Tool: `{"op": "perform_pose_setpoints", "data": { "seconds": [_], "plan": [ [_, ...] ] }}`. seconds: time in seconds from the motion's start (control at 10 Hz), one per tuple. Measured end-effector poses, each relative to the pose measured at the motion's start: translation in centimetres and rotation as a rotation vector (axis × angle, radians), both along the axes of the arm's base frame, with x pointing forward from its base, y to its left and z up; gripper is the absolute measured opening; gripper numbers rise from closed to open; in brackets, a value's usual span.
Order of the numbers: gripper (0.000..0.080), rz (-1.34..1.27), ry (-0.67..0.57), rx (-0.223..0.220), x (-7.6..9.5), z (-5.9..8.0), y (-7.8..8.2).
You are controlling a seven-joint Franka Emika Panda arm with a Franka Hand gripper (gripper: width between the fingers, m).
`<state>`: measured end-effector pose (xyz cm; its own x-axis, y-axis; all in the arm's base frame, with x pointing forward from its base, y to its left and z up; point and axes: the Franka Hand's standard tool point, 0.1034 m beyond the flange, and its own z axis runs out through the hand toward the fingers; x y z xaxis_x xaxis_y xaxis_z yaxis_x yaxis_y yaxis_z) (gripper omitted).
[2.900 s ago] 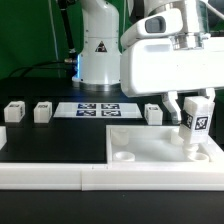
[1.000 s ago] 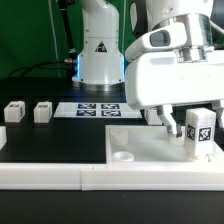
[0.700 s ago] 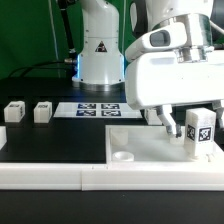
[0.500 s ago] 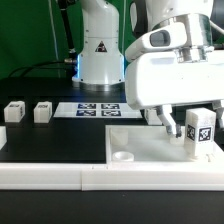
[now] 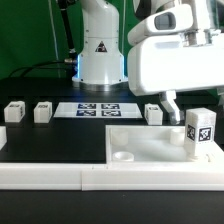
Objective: Assemble square table
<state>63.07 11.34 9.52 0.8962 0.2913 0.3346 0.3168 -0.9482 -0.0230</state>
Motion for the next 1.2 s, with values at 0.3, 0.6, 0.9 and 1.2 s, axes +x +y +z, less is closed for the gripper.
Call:
{"op": "perform_pose_setpoints", "data": {
  "seconds": [0.3,0.6,0.9,1.2],
  "plan": [
    [0.0648,0.003,0.213,-0.004,-0.6,-1.2,0.8],
    [0.0648,0.010,0.353,-0.008,0.1,-1.5,0.8],
    [0.0542,-0.022,0.358,-0.002,0.1,-1.6,0.8],
    [0.0300,-0.215,0.380,0.021,0.1,-1.7,0.4]
  ]
}}
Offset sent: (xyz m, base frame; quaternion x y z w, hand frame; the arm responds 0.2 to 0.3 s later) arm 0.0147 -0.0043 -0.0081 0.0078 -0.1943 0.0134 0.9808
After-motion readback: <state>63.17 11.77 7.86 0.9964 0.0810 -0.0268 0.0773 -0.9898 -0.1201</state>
